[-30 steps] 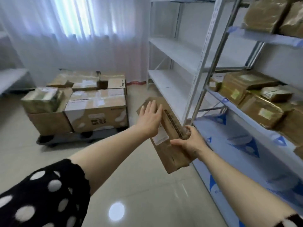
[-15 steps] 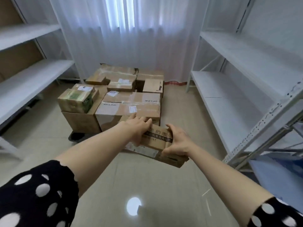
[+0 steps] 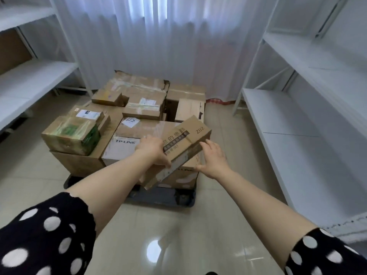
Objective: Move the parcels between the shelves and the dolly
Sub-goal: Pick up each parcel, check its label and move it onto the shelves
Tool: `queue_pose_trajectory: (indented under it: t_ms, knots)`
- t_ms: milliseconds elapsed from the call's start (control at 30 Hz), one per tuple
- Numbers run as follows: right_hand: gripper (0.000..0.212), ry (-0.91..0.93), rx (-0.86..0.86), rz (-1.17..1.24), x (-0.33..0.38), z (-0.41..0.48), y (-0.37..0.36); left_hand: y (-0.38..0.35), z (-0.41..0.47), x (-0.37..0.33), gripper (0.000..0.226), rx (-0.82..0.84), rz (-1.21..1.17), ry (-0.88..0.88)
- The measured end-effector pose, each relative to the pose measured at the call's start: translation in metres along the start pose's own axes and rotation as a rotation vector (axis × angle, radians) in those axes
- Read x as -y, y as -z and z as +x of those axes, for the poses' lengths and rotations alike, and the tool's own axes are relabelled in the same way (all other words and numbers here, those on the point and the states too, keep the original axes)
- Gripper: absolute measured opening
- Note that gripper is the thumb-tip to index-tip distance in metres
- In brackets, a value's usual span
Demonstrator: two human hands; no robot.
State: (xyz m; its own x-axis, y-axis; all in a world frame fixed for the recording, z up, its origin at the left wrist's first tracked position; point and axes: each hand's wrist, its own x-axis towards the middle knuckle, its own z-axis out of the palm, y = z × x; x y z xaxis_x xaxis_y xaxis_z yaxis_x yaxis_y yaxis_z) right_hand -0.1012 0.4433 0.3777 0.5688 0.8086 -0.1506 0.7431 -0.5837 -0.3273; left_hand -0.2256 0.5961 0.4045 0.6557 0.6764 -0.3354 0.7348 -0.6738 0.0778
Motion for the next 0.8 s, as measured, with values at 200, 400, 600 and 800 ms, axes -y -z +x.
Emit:
queue_pose_trajectory:
  t_ms: [200,400,600,800]
  knots:
    - [0.070,0.022,0.091,0.032,-0.053,0.114,0.031,0.029,0.121,-0.043,0.086,-0.047,-0.092,0.079]
    - [0.057,0.097,0.136,0.085,-0.138,0.240,0.066,0.039,0.243,-0.113,0.111,-0.098,-0.254,0.340]
    - [0.046,0.147,0.191,0.134,-0.193,0.354,0.097,0.061,0.329,-0.168,0.111,-0.134,-0.213,0.417]
    - [0.046,0.150,0.213,0.250,-0.203,0.471,0.106,0.074,0.417,-0.167,0.112,-0.165,-0.261,0.535]
